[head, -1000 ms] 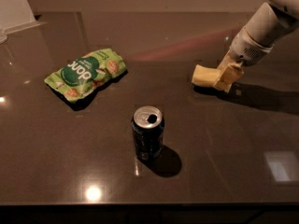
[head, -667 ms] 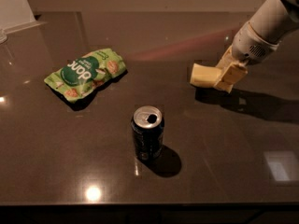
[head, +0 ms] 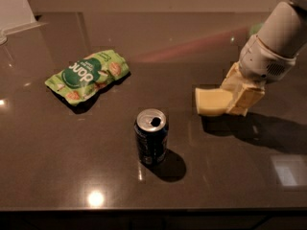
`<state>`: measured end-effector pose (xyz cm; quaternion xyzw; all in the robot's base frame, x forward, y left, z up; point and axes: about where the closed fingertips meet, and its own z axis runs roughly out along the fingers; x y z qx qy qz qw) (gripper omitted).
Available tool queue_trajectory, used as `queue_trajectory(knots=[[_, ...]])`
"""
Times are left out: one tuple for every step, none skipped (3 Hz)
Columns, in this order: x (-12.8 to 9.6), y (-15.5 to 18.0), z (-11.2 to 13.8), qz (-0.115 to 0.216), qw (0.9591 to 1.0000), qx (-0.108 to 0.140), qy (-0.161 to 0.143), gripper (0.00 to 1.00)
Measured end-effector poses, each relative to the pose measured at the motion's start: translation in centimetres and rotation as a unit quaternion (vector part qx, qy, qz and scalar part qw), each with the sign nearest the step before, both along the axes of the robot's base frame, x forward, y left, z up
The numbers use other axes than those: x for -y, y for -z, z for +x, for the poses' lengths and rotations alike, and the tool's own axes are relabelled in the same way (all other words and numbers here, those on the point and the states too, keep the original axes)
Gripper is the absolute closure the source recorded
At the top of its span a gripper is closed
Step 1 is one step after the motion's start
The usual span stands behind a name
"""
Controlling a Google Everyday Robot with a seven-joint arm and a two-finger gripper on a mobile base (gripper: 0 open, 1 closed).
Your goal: Move sponge near pepsi can
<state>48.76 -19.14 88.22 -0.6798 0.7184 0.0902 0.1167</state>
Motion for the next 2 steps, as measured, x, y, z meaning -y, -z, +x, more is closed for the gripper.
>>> queue_trajectory(knots=[[0.2, 1.7, -2.5, -0.024, 0.9995, -0.011, -0.018, 1.00], [-0.4, 3.1, -4.4, -0.013, 0.9995, -0.012, -0.027, 1.00]])
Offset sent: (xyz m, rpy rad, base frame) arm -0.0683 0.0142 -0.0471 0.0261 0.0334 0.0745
